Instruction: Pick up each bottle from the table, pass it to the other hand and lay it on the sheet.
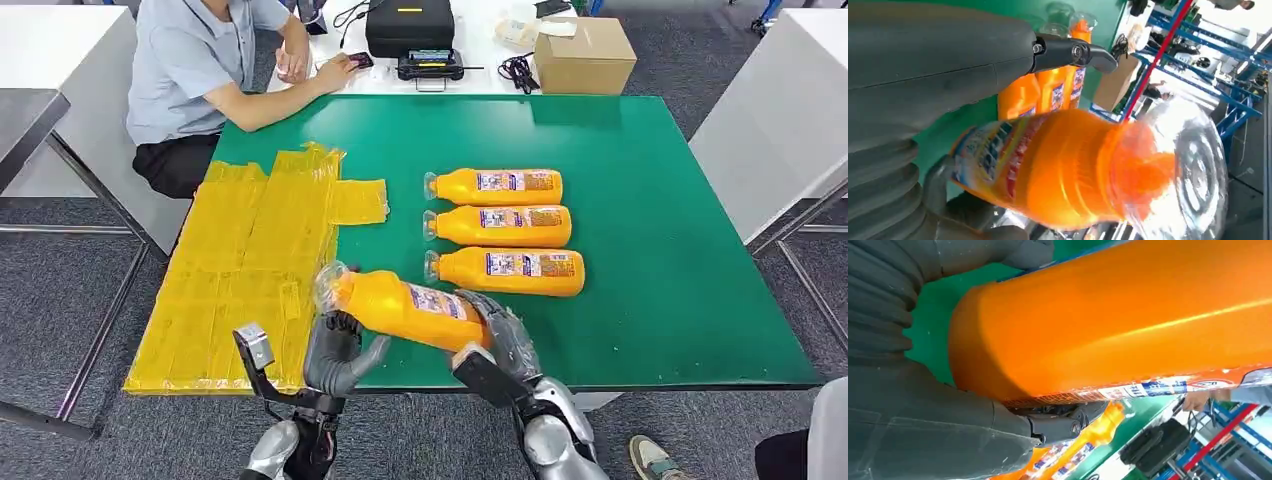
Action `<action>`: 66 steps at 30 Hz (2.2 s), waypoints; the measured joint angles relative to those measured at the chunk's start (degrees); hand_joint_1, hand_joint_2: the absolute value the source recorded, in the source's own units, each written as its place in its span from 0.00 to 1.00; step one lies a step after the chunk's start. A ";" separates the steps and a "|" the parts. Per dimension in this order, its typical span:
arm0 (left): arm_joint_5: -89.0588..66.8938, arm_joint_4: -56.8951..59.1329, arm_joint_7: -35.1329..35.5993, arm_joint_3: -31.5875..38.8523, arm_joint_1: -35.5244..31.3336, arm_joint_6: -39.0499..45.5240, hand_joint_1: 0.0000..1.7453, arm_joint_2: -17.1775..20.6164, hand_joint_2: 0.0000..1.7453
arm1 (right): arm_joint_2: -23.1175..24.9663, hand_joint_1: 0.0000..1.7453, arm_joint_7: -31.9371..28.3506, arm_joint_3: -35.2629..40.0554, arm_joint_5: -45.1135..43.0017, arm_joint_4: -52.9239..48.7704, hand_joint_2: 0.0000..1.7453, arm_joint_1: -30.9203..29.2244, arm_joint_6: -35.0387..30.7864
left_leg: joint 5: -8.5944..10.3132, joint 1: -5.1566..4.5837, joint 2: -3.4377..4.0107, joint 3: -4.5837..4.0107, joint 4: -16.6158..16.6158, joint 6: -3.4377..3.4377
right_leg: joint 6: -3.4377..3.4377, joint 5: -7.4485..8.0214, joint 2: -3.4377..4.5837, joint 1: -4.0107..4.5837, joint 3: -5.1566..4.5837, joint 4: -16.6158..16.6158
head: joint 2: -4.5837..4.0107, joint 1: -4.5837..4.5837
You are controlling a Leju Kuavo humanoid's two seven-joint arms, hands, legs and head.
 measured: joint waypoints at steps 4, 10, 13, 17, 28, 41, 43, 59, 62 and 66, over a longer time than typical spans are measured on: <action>0.04 1.27 -0.02 -0.94 -1.02 -0.54 0.00 0.00 1.00 | -0.37 0.93 0.24 1.90 2.34 1.22 1.00 -0.77 -0.70 | 0.00 0.00 0.00 0.00 0.00 0.00 | 0.00 0.00 0.00 0.00 0.00 0.00 | 0.00 0.00; 0.20 2.75 -0.61 -0.98 -2.07 -1.18 0.00 -0.11 1.00 | -0.68 1.00 1.29 3.63 2.71 1.94 1.00 -1.49 -1.07 | 0.00 0.00 0.01 0.01 0.00 0.00 | 0.00 0.01 0.00 0.00 0.00 0.00 | 0.00 0.00; 0.18 3.12 -0.66 -1.27 -2.47 -1.59 0.00 -0.13 1.00 | -0.70 1.00 1.57 3.85 2.25 2.36 1.00 -1.87 -1.09 | 0.00 0.00 0.00 0.00 0.00 0.00 | 0.00 0.01 0.00 0.00 0.01 0.00 | 0.00 0.00; 0.15 3.89 -0.85 -1.29 -3.28 -0.43 0.00 -0.17 1.00 | -0.68 1.00 1.77 4.74 2.20 2.66 1.00 -2.34 -1.09 | 0.00 0.00 0.00 0.00 0.00 0.00 | 0.00 0.00 0.00 0.00 0.00 0.00 | 0.00 -0.02; 0.94 4.24 -2.76 -0.92 -4.16 2.56 1.00 -0.46 1.00 | -0.44 1.00 1.55 7.21 0.67 2.71 1.00 -3.32 0.13 | 0.01 0.00 0.00 0.00 0.00 0.00 | 0.00 0.00 0.00 0.00 0.00 0.01 | 0.00 0.00; -0.70 2.49 -5.44 -0.85 -4.18 3.08 1.00 -0.46 1.00 | 0.02 0.00 1.31 8.00 -1.12 4.52 1.00 -3.59 -0.17 | 0.01 0.00 0.00 0.00 0.00 0.00 | 0.00 0.00 0.00 0.00 0.00 0.01 | 0.00 0.00; -1.86 1.51 -5.47 -0.72 -3.84 3.96 1.00 -0.46 1.00 | 0.04 0.00 1.70 7.49 -1.27 5.24 1.00 -3.41 -0.57 | 0.00 0.00 0.00 0.00 0.00 0.00 | 0.00 0.00 0.00 0.00 0.00 0.01 | 0.00 0.00; -92.86 -7.34 12.60 4.22 -1.79 43.74 1.00 2.49 1.00 | 0.35 0.00 1.57 0.46 1.61 6.10 1.00 1.84 -3.56 | 0.00 0.01 0.01 -0.04 0.00 -0.01 | -0.01 -0.01 0.00 0.01 -0.03 0.01 | 0.00 0.02; -106.76 -7.06 17.95 6.92 -2.10 45.05 1.00 4.41 1.00 | 0.35 0.00 0.79 -0.83 1.57 6.29 1.00 1.71 -3.74 | 0.02 0.02 0.01 -0.02 0.00 -0.02 | -0.01 0.00 0.00 0.02 -0.04 0.01 | 0.00 0.02; -108.53 -5.29 20.89 8.81 -4.04 45.22 1.00 6.29 1.00 | 0.57 0.00 0.09 -1.42 1.31 6.42 1.00 1.59 -3.74 | 0.05 0.04 0.00 -0.02 0.00 0.01 | -0.01 0.01 0.00 0.02 -0.02 0.02 | 0.00 0.02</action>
